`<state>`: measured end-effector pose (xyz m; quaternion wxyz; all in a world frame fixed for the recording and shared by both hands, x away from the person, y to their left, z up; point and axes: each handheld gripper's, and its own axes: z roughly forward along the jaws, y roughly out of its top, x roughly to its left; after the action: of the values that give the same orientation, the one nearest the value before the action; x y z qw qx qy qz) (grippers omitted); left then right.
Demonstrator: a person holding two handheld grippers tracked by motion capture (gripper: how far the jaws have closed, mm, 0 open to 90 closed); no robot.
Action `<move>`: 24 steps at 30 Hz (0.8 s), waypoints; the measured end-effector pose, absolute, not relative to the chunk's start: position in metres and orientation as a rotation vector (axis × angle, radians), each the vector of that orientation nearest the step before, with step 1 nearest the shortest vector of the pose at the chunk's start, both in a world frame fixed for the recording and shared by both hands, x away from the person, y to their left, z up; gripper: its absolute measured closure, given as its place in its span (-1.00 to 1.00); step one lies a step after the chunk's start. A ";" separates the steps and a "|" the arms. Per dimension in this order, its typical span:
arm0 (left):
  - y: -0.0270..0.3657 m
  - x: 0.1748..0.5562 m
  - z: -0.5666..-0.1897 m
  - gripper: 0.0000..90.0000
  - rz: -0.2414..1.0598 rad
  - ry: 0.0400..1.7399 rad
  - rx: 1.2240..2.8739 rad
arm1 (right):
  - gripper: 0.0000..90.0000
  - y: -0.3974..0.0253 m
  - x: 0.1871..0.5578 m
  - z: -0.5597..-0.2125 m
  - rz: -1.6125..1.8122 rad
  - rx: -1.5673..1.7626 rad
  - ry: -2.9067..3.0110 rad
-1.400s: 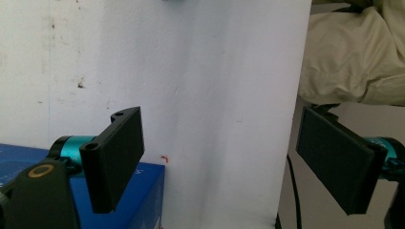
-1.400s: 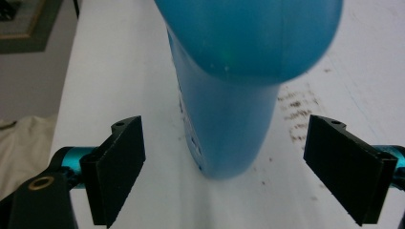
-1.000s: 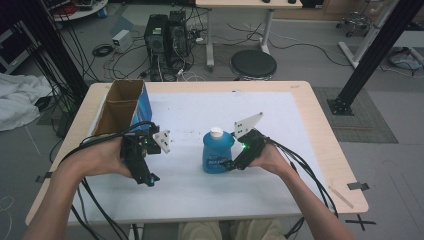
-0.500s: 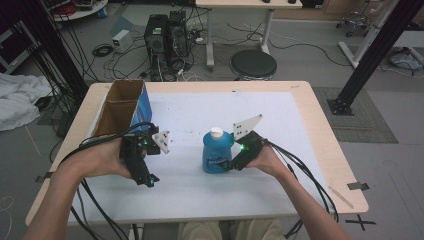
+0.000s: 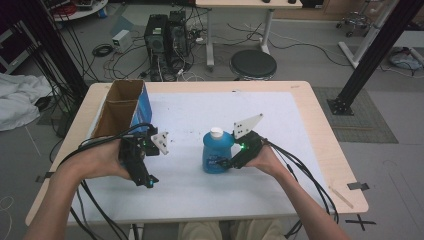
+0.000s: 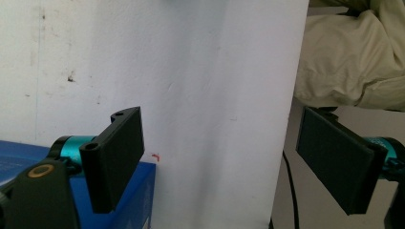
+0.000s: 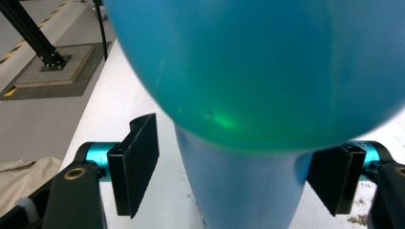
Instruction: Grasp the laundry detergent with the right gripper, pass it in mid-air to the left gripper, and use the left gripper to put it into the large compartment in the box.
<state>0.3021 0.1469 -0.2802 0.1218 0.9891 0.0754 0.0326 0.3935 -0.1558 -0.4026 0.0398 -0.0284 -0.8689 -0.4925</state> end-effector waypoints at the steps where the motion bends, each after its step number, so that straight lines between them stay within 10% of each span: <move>1: 0.147 0.302 -0.280 -0.63 0.096 0.220 2.887 | -0.41 -0.156 0.394 -0.403 -1.515 -0.087 -2.656; 24: 0.150 0.301 -0.282 -0.63 0.106 0.234 2.878 | -0.11 -0.157 0.400 -0.406 -1.522 -0.116 -2.600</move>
<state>0.3006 0.1499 -0.2820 0.1260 0.9881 0.0804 0.0363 0.4005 -0.1575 -0.4063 0.0633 -0.0385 -0.8605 -0.5040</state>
